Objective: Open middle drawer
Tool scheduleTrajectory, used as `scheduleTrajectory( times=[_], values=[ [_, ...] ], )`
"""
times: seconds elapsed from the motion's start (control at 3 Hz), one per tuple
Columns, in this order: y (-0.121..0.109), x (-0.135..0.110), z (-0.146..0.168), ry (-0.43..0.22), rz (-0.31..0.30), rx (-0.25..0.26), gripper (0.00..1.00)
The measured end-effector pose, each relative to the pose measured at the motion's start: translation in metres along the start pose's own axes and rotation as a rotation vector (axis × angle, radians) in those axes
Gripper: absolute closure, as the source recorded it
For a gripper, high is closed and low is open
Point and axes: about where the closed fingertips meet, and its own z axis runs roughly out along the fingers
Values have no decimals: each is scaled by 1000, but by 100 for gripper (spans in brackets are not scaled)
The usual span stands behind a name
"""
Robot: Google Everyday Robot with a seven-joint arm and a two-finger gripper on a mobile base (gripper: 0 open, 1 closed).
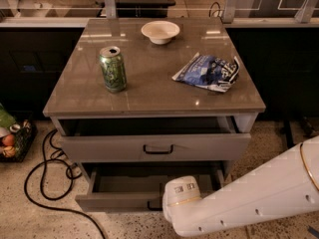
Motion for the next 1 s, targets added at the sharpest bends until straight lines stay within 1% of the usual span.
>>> scheduleTrajectory(
  times=[0.33,0.67,1.0],
  values=[
    [0,0,0,0,0,0,88],
    [0,0,0,1,-1,1,100],
    [0,0,0,1,-1,1,100]
  ],
)
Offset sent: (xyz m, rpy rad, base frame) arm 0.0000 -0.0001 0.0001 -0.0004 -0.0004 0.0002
